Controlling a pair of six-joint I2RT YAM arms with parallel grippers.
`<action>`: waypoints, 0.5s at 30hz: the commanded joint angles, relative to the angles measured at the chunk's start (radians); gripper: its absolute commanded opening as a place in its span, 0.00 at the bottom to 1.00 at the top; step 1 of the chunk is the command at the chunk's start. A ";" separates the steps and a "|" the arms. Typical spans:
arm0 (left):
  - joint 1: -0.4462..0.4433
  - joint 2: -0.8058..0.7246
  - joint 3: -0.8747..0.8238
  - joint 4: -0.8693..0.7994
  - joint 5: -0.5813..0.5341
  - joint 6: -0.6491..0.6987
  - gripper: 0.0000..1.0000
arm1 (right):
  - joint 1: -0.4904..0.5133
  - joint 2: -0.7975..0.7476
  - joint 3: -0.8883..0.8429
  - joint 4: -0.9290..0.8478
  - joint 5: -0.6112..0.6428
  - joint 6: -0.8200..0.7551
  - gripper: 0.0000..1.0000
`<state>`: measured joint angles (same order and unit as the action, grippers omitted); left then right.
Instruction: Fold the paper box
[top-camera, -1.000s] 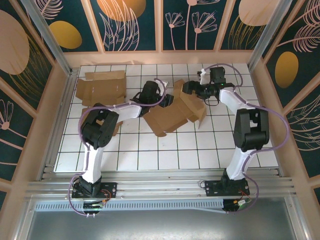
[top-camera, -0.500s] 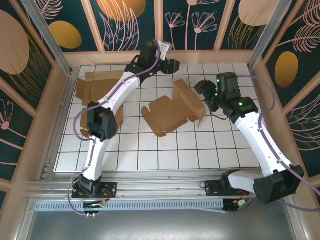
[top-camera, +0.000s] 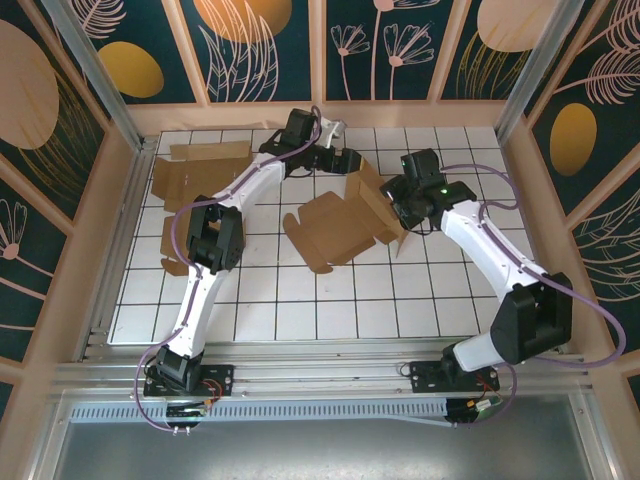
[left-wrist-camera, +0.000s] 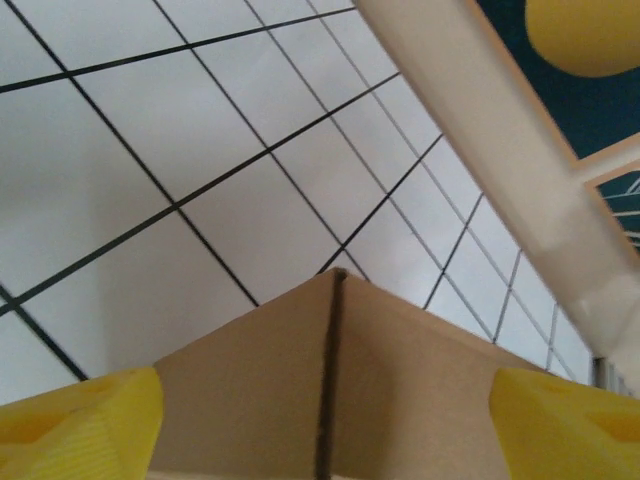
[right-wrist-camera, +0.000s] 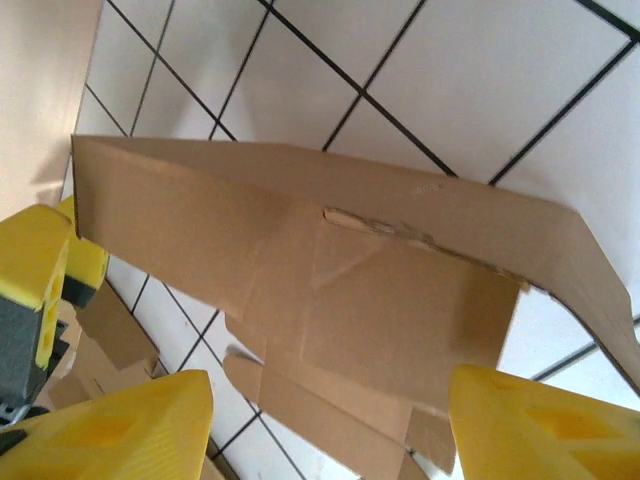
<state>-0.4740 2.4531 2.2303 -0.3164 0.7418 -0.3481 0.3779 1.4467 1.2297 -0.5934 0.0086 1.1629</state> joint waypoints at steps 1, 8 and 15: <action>0.000 -0.012 -0.028 0.077 0.064 -0.042 0.78 | -0.001 0.010 -0.023 0.088 0.077 -0.001 0.62; 0.000 -0.049 -0.127 0.149 0.095 -0.077 0.65 | -0.001 0.044 -0.083 0.185 0.092 -0.042 0.55; -0.002 -0.159 -0.298 0.246 0.028 -0.084 0.56 | -0.001 0.105 -0.065 0.279 0.080 -0.102 0.49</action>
<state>-0.4732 2.3737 1.9976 -0.1398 0.7895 -0.4202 0.3779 1.5261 1.1519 -0.3901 0.0601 1.1049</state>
